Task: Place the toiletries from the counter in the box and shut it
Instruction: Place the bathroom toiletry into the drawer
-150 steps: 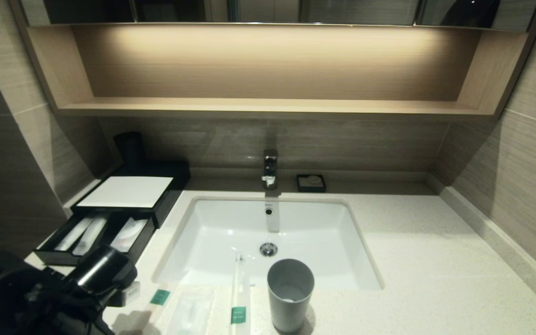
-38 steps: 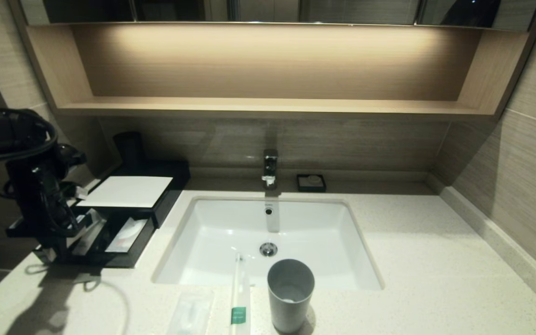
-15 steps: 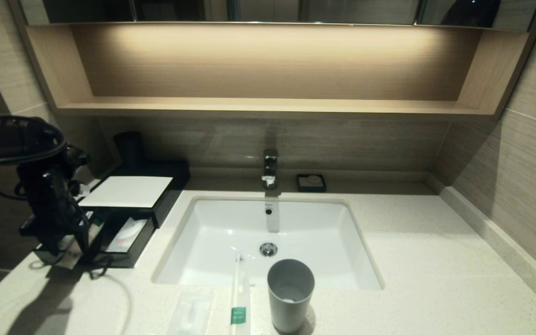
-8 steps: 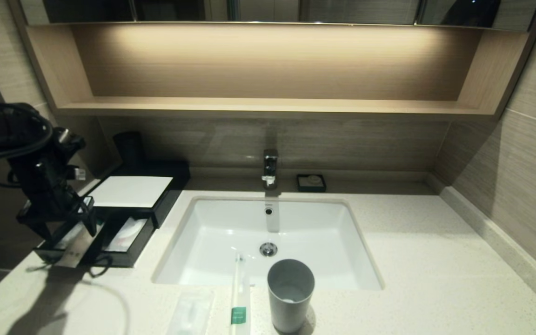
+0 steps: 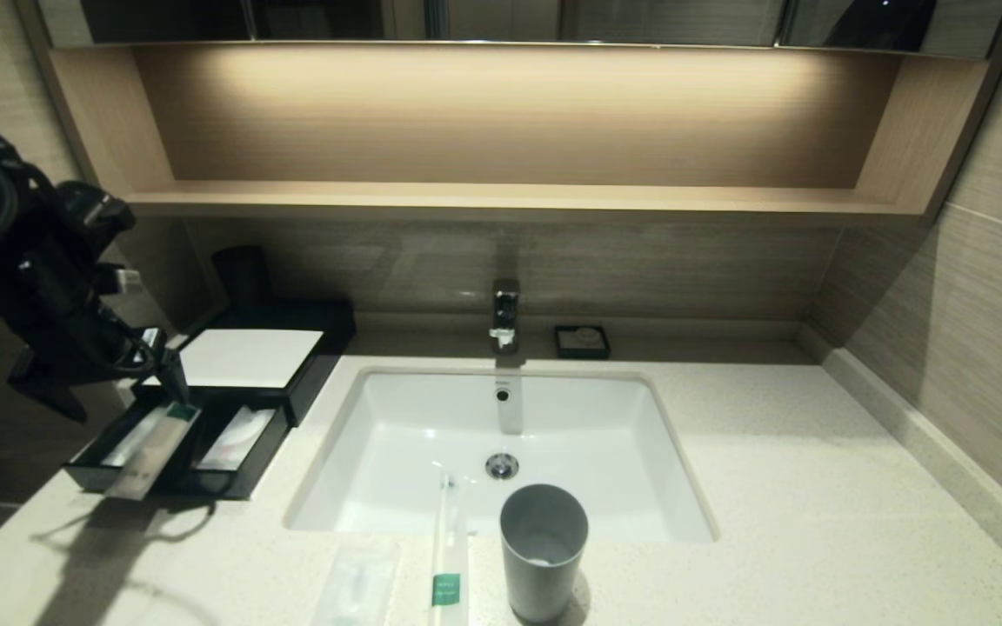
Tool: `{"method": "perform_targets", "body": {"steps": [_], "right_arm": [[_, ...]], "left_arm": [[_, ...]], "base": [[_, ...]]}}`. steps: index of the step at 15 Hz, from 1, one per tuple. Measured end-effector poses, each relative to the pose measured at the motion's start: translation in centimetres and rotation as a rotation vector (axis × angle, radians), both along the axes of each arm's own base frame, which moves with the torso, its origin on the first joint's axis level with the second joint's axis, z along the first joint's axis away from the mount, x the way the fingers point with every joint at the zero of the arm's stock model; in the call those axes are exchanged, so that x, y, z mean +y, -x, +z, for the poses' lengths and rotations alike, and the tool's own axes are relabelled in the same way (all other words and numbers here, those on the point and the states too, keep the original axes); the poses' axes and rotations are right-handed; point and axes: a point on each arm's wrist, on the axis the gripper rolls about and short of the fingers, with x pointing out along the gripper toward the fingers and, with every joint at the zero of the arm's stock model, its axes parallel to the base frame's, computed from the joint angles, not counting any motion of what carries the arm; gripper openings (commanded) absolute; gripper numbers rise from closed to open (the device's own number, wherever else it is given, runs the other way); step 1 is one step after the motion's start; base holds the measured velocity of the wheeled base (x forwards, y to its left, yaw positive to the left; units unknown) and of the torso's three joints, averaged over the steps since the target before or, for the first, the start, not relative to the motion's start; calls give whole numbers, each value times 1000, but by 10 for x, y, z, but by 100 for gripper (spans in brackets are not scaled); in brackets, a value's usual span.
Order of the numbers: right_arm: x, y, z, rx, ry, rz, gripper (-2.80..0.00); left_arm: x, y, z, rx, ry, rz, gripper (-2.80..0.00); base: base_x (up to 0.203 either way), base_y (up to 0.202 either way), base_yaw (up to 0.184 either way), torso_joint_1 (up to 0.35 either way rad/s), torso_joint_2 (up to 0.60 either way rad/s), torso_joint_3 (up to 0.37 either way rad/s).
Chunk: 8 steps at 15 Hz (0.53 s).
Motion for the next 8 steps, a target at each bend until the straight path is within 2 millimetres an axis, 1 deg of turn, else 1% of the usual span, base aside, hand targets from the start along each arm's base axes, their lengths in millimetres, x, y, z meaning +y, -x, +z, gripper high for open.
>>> {"method": "perform_targets", "body": {"steps": [2, 3, 6, 8], "right_arm": [[0, 0, 0, 0, 0, -1, -280], [0, 0, 0, 0, 0, -1, -280], [0, 0, 0, 0, 0, 0, -280], [0, 0, 0, 0, 0, 0, -280]], "left_arm": [[-3, 11, 6, 23, 61, 12, 0], [-4, 16, 8, 33, 81, 14, -280], [-5, 27, 5, 74, 111, 43, -280], [-6, 38, 0, 103, 138, 80, -280]], "base": [[0, 0, 0, 0, 0, 0], [0, 0, 0, 0, 0, 0], [0, 0, 0, 0, 0, 0], [0, 0, 0, 0, 0, 0]]}}
